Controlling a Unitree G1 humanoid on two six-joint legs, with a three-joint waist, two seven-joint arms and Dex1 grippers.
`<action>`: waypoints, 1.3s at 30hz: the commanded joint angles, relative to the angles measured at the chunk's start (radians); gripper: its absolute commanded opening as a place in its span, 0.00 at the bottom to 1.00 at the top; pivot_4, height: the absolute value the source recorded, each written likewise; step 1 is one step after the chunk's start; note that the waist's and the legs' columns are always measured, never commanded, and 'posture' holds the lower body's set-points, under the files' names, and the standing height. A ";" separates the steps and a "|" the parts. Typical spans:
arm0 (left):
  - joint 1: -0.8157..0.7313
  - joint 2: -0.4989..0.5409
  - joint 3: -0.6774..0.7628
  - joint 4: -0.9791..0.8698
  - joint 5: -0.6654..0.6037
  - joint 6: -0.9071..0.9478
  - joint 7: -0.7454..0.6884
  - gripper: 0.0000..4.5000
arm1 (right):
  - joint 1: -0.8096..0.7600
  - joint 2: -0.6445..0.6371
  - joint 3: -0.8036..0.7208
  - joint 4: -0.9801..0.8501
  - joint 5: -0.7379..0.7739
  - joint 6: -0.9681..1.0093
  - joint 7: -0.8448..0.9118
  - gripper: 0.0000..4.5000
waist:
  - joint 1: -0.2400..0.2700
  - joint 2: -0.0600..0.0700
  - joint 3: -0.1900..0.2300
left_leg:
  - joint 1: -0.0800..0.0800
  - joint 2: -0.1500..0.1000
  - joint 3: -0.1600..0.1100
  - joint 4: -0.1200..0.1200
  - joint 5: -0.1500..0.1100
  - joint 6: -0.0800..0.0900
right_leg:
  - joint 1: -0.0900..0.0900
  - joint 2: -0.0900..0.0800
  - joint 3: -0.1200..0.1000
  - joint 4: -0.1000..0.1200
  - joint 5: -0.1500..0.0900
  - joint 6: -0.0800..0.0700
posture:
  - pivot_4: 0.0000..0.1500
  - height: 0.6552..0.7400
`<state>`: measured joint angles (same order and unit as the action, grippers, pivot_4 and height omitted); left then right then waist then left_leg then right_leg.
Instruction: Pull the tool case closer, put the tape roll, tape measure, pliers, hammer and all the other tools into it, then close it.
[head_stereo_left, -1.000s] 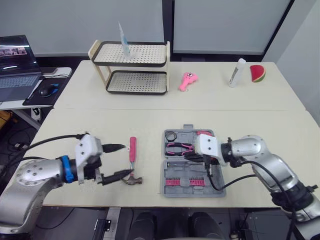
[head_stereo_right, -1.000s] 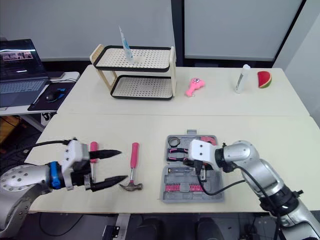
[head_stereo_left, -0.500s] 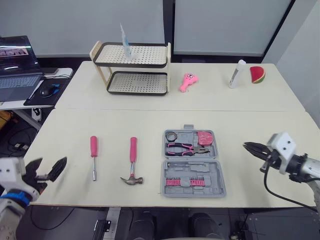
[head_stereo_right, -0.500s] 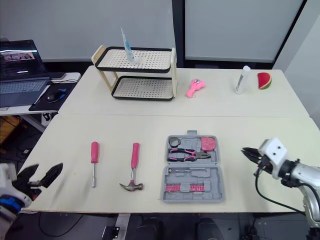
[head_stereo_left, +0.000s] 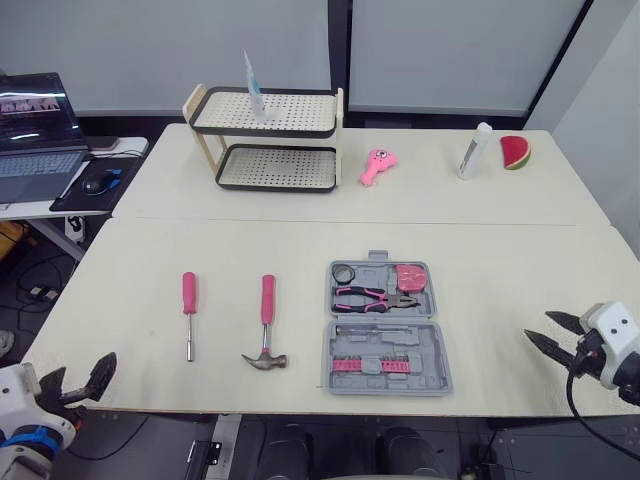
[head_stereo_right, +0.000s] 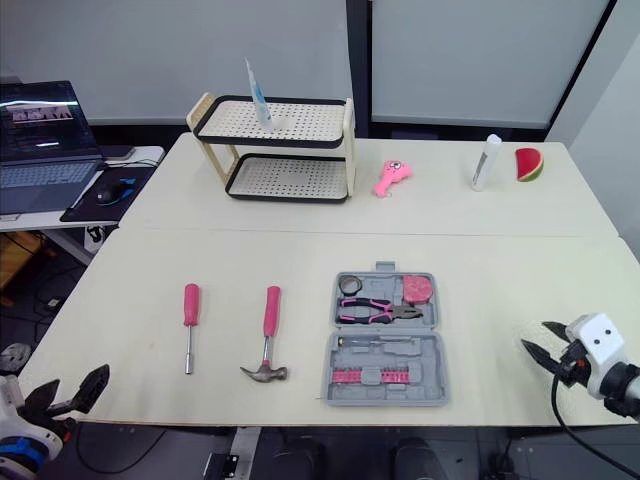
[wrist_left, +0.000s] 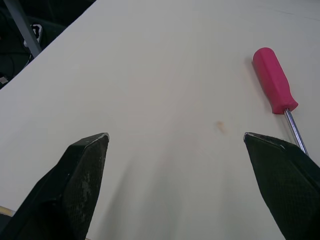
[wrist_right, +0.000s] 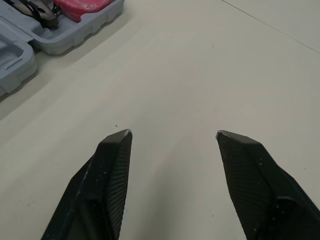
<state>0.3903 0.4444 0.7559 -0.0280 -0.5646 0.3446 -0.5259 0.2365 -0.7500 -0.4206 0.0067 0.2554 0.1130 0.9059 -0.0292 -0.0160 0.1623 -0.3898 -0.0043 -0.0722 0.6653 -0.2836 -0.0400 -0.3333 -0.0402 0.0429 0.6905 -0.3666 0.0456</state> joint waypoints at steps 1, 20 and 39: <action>0.000 0.024 0.040 -0.002 -0.019 -0.014 0.002 1.00 | -0.033 -0.033 -0.008 -0.030 0.019 -0.012 0.013 0.86 | 0.000 0.000 0.000 | 0.000 0.000 0.000 0.000 0.000 0.000 | 0.000 0.000 0.000 0.000 0.000 0.000 | 1.00 0.87; 0.042 0.069 -0.004 -0.041 -0.009 -0.016 -0.083 1.00 | -0.473 -0.298 0.325 -0.378 0.203 0.296 0.335 0.99 | 0.000 0.000 0.000 | -0.002 0.000 -0.002 0.000 0.000 0.000 | 0.000 -0.001 -0.002 -0.003 0.000 0.000 | 1.00 0.87; 0.086 -0.125 -0.381 -0.704 -0.082 0.311 0.242 1.00 | -0.692 -0.261 0.580 -0.424 0.155 0.371 0.408 0.99 | 0.004 -0.001 0.000 | -0.006 -0.002 -0.003 0.000 0.000 0.000 | 0.000 -0.003 -0.004 -0.008 0.001 0.000 | 1.00 0.87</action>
<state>0.4887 0.3304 0.3956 -0.6776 -0.6352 0.6178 -0.3507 -0.4517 -1.0039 0.1783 -0.4035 0.4107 0.4977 1.3065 -0.0251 -0.0170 0.1620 -0.3956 -0.0055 -0.0753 0.6655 -0.2837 -0.0399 -0.3336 -0.0428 0.0388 0.6823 -0.3658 0.0453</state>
